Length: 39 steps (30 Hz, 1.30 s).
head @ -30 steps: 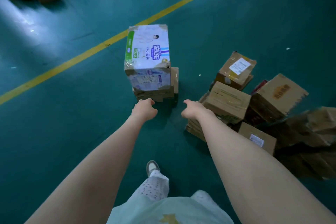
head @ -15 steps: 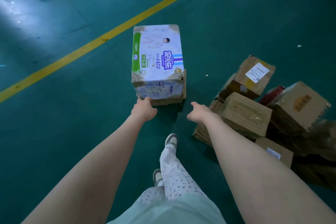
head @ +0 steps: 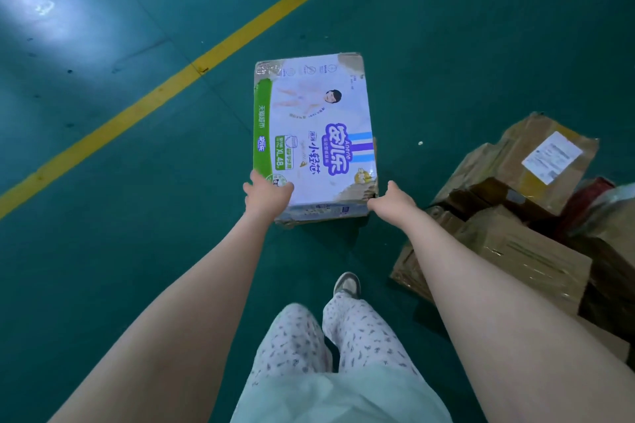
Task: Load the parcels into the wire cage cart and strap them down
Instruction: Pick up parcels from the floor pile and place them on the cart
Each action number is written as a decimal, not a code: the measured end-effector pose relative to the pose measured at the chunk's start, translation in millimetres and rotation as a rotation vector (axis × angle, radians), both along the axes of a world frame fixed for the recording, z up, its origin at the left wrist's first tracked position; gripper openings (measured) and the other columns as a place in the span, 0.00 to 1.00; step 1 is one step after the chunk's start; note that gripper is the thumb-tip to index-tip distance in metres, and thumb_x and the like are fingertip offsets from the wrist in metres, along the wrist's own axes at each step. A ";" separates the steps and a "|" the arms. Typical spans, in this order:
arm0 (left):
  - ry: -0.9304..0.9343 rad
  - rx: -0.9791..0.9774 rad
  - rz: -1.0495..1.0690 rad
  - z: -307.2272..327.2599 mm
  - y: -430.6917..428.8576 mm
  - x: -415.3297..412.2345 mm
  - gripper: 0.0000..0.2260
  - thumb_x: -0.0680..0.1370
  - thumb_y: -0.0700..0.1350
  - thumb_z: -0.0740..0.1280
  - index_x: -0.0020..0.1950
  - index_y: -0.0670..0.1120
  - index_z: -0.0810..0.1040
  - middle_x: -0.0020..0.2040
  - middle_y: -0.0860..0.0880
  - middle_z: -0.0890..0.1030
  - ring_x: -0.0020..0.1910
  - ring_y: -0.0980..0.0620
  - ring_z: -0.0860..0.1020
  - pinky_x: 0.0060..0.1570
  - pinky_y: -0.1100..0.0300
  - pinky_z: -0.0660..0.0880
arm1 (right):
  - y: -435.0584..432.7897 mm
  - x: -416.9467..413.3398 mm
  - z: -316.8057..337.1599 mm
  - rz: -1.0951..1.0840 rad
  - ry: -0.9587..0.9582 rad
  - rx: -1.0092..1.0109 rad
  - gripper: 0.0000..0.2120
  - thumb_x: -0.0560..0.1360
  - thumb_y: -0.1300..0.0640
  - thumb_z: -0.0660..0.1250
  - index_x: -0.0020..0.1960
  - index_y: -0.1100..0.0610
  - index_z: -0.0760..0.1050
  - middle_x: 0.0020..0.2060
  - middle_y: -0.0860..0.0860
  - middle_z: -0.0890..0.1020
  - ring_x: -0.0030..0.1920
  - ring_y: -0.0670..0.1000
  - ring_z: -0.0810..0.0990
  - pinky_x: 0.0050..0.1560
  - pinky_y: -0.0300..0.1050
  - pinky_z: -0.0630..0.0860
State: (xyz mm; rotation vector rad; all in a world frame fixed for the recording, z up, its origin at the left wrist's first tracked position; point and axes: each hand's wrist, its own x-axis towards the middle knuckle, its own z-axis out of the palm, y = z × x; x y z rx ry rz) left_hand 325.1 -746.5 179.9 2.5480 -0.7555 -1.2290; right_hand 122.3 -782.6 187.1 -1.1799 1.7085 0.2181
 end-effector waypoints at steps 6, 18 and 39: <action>0.149 0.095 0.199 -26.2 -16.0 27.5 0.31 0.77 0.50 0.64 0.73 0.35 0.57 0.66 0.42 0.70 0.62 0.41 0.72 0.56 0.52 0.70 | -6.8 20.2 -27.6 -0.249 -0.124 0.090 0.31 0.75 0.57 0.64 0.74 0.57 0.55 0.67 0.55 0.68 0.63 0.56 0.69 0.53 0.49 0.69; 0.259 -0.192 0.115 30.1 -50.9 65.2 0.24 0.74 0.55 0.69 0.60 0.43 0.63 0.52 0.46 0.73 0.48 0.44 0.76 0.37 0.55 0.77 | -34.6 69.2 33.3 -0.782 -0.331 -0.311 0.10 0.79 0.50 0.58 0.54 0.54 0.60 0.46 0.50 0.73 0.40 0.50 0.72 0.50 0.61 0.74; 0.600 -0.440 -0.509 172.0 -19.5 -14.5 0.20 0.76 0.53 0.68 0.55 0.44 0.61 0.44 0.52 0.71 0.42 0.54 0.75 0.45 0.51 0.79 | 67.7 -9.2 190.6 -1.268 -0.113 -0.860 0.10 0.76 0.52 0.60 0.55 0.52 0.62 0.52 0.54 0.76 0.48 0.55 0.75 0.40 0.46 0.71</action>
